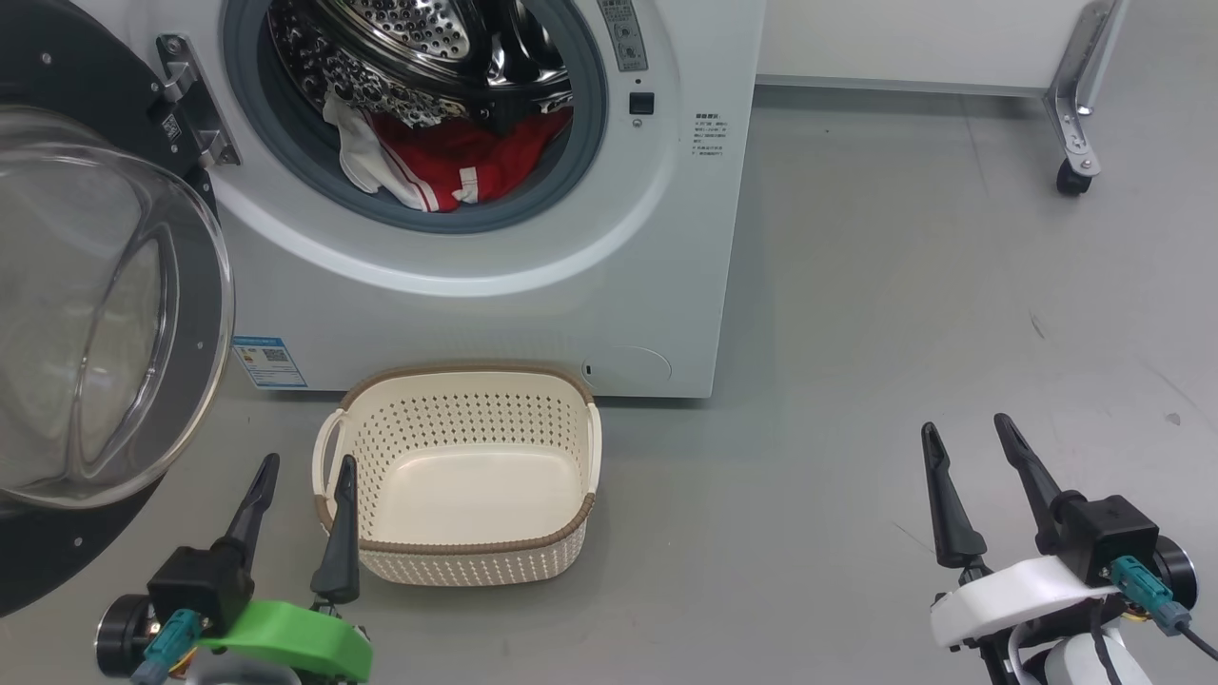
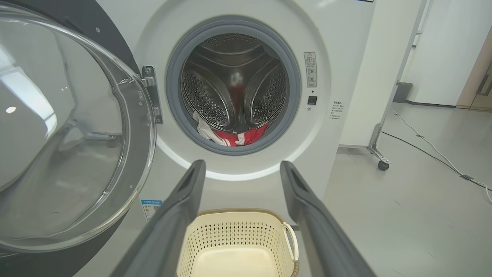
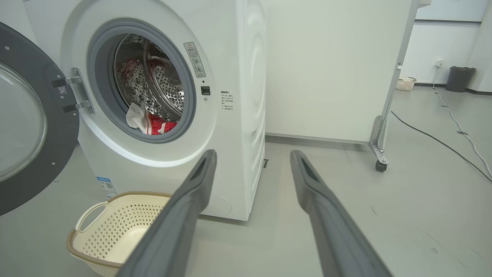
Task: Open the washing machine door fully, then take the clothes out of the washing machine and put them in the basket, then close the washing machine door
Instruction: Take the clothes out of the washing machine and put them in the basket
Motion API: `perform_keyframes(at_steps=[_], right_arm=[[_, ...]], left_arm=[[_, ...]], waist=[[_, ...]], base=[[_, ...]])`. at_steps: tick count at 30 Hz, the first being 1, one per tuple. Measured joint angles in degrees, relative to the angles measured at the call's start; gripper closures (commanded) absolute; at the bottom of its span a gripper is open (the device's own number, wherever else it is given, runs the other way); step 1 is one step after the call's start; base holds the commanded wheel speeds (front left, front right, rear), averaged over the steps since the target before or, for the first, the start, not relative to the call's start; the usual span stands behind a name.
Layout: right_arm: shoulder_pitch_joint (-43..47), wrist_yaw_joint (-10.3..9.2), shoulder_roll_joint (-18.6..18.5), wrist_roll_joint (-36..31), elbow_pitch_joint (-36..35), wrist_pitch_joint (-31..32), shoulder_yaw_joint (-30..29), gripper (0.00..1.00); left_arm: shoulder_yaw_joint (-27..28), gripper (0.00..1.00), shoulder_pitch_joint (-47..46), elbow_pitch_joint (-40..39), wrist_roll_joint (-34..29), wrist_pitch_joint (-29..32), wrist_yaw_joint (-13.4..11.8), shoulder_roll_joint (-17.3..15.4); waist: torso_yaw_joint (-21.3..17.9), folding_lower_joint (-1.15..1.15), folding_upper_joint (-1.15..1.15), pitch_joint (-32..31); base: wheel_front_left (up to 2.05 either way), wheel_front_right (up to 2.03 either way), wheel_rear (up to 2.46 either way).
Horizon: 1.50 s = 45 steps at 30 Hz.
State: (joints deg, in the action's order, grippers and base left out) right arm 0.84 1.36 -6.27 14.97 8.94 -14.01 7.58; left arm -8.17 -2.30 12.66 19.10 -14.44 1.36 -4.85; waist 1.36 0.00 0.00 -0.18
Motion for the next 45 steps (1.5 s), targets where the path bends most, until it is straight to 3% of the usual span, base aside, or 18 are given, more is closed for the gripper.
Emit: perform_keyframes(at_steps=[45], right_arm=[[0.02, 0.02, 0.38, -0.02, -0.54, 0.0, -0.27, 0.0]], left_arm=[[0.4, 0.0, 0.85, -0.49, -0.62, 0.0, 0.46, 0.73]], waist=[[0.13, 0.0, 0.0, 0.05]], base=[[0.0, 0.0, 0.0]])
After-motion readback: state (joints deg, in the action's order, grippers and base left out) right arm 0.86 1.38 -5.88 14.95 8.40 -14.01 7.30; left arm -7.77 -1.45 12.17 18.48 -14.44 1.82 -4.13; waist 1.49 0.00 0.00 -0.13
